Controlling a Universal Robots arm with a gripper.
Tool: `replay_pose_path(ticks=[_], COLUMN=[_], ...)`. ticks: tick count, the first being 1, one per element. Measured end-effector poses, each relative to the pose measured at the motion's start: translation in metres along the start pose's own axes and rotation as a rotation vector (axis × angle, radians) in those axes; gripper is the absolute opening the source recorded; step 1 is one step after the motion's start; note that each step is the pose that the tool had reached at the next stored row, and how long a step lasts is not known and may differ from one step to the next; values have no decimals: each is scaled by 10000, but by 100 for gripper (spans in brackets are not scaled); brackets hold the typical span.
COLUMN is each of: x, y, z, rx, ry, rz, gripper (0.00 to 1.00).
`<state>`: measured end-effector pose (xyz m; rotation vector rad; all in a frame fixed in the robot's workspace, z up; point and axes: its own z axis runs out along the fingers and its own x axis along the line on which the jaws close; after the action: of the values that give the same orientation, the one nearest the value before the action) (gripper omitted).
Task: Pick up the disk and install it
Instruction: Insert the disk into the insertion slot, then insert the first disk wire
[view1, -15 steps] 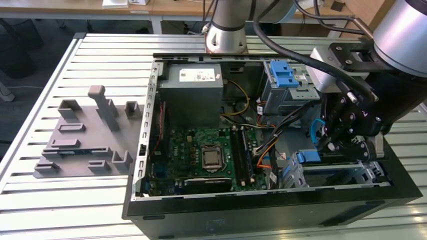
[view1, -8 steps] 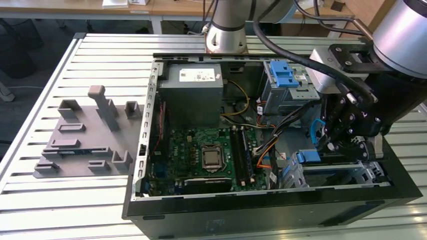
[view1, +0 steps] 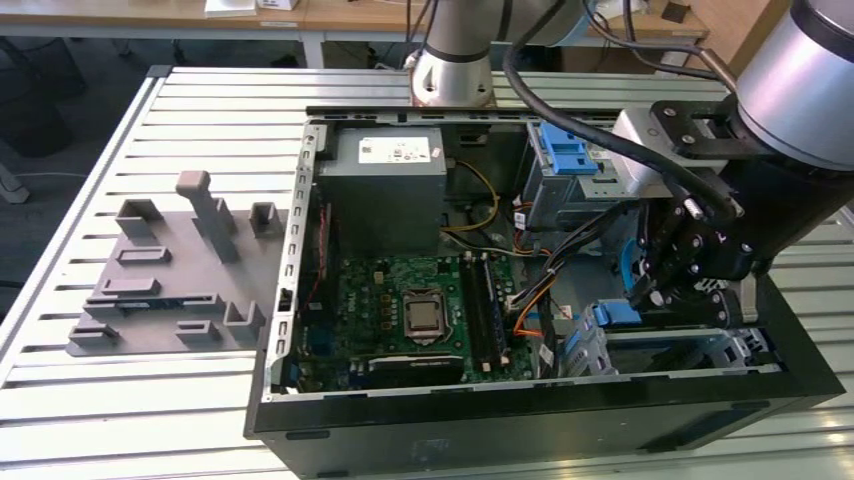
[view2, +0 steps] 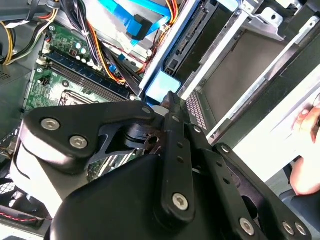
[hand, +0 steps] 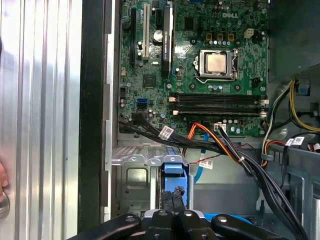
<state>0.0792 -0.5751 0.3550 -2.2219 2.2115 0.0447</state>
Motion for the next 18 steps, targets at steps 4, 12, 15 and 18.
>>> replay_pose_path(ticks=[4, 12, 15, 18], x=[-2, -2, -2, -2], y=[1, -27, -78, -160], z=[-49, -79, -79, -80], rx=[1, -24, -46, -65], ry=[2, 3, -3, -9], rz=[0, 0, 1, 1], gripper=[12, 12, 12, 12])
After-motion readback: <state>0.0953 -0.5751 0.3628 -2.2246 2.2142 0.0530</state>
